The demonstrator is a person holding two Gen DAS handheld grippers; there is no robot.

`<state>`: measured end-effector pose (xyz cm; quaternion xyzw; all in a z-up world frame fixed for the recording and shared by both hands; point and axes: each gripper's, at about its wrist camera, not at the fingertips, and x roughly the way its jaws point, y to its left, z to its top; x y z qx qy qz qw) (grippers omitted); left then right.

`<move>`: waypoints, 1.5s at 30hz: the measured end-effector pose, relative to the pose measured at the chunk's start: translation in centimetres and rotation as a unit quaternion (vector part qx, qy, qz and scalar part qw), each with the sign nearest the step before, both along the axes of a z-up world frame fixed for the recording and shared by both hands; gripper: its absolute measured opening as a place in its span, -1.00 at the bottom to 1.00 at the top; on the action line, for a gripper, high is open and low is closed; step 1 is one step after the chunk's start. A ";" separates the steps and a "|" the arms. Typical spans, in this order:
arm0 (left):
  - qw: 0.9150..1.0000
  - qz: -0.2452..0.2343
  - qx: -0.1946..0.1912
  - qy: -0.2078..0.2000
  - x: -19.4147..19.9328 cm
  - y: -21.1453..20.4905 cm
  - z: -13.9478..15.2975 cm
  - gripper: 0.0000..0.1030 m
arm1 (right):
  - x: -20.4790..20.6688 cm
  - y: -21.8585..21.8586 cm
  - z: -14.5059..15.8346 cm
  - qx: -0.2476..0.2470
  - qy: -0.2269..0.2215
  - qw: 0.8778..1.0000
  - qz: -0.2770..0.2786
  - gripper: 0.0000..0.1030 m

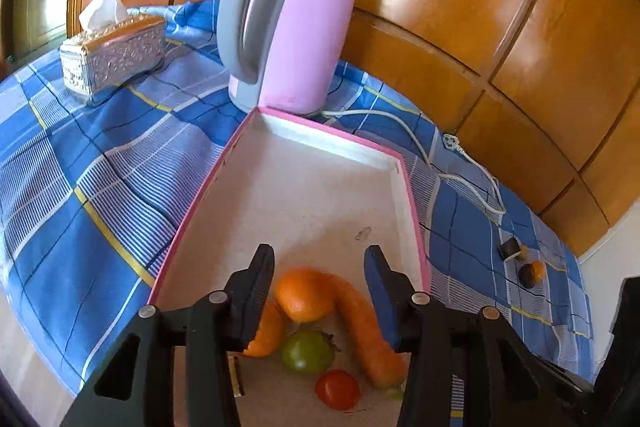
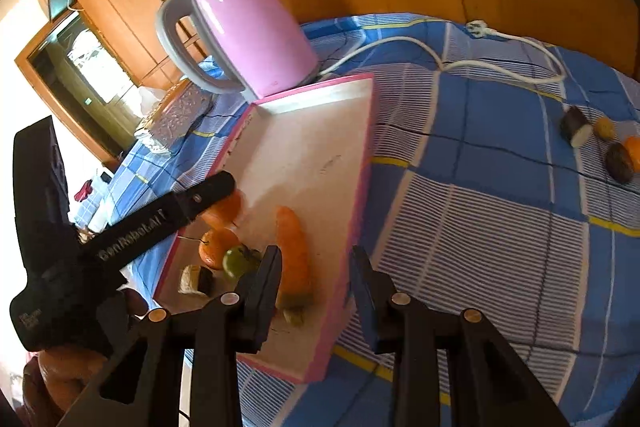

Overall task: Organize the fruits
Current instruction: 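Lower orange and carrot into the tray and open both tools, then move both tools back toward the remaining produce on the bedspread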

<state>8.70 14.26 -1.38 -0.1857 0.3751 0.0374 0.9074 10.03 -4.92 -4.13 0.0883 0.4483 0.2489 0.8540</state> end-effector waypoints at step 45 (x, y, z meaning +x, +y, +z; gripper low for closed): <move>0.993 -0.091 0.077 0.013 -4.0 -10.2 0.1 -0.08 | -2.7 -8.8 -0.5 -0.091 -0.047 0.986 -0.128 -0.10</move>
